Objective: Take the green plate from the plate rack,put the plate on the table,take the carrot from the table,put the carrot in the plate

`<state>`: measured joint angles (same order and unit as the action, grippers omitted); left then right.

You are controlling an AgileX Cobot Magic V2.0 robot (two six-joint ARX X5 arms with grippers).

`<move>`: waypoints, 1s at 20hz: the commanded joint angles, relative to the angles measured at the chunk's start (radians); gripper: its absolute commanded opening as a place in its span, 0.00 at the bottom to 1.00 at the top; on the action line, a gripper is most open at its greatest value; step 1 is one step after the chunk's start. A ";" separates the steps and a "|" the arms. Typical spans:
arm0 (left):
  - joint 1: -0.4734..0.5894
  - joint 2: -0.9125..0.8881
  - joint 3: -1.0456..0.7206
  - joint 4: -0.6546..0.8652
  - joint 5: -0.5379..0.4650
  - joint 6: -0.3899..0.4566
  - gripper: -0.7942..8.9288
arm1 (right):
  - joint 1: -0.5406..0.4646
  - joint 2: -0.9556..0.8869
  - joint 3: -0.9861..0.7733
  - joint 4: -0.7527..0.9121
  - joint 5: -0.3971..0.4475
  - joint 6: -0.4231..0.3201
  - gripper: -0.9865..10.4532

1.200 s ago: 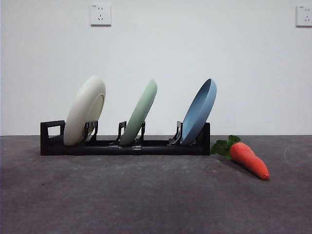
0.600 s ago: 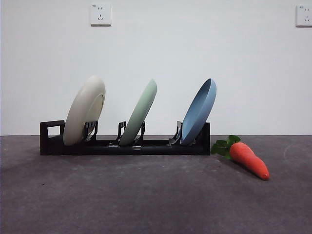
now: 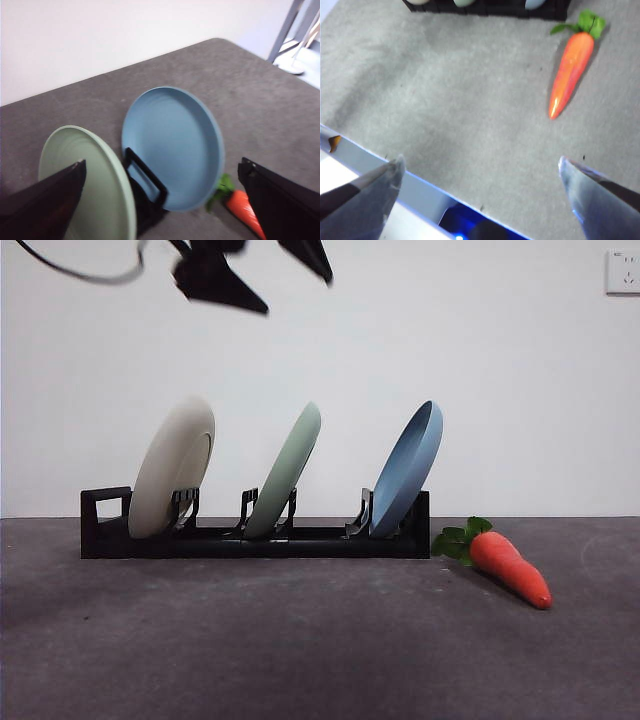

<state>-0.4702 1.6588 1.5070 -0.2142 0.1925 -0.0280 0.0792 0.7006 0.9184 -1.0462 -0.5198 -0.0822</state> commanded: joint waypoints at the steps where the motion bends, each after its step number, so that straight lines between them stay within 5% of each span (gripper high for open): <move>1: -0.002 0.073 0.000 0.065 -0.020 0.032 0.66 | 0.003 0.011 0.003 -0.007 0.006 0.006 0.69; 13: -0.002 0.300 0.000 0.183 -0.113 0.058 0.66 | 0.003 0.085 0.003 -0.010 0.005 0.006 0.69; 18: -0.002 0.304 0.000 0.180 -0.105 0.058 0.14 | 0.003 0.086 0.003 -0.009 0.005 0.005 0.69; 20: -0.002 0.304 0.000 0.175 -0.084 0.055 0.07 | 0.003 0.086 0.003 -0.010 0.005 0.005 0.69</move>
<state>-0.4706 1.9541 1.5070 -0.0429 0.1001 0.0193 0.0792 0.7860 0.9184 -1.0569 -0.5159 -0.0822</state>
